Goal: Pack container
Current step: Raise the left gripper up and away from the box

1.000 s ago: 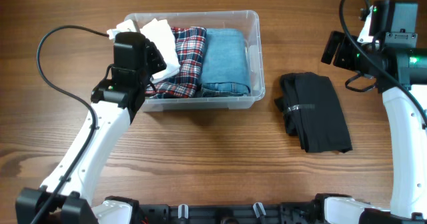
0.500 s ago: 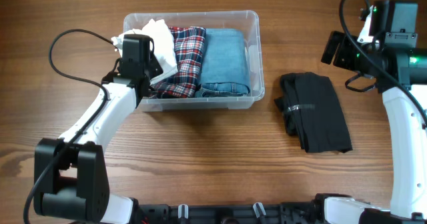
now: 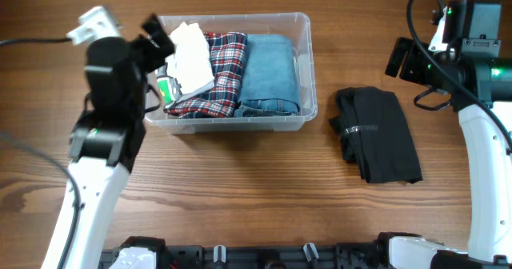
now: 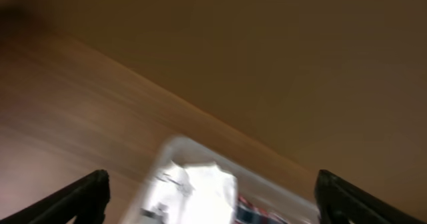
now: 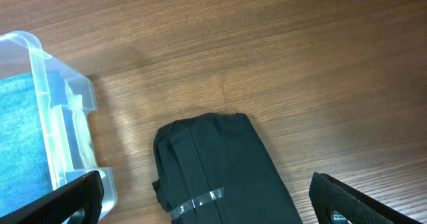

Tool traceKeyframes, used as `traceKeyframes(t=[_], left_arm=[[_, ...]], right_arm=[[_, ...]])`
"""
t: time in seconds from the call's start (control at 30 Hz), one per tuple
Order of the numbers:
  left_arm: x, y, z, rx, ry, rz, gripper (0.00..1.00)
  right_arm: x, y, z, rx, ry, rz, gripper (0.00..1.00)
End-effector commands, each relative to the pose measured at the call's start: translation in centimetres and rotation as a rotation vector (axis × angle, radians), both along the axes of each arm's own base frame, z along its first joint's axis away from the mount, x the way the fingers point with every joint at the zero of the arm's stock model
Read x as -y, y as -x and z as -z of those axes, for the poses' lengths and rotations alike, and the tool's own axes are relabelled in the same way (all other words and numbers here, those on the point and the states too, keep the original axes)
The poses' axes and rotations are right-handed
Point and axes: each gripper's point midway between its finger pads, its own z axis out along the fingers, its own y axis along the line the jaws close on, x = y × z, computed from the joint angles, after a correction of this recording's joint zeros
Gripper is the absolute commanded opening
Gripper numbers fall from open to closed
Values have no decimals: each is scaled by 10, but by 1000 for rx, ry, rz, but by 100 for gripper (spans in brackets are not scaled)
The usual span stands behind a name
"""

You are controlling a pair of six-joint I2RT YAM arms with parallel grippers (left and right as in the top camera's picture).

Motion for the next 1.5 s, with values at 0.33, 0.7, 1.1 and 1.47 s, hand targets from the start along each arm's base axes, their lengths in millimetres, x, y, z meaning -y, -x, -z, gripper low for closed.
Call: traceKeyframes(t=[0.33,0.7,1.1,1.47], left_arm=[[-47,31,29,-163,-74,-185,100],[-47,32,32,-175,-76,-184,100],[-48,32,32,-175,-76,-185,100],[-47,32,31,-174,-76,-184,100]], right_arm=[[4,0,4,-13,20,3,100],[-2,-5,1,14,-39,29,100],[-9,-2,58,-117,-147,132,100],[-10,18,173,-508,-141,161,100]])
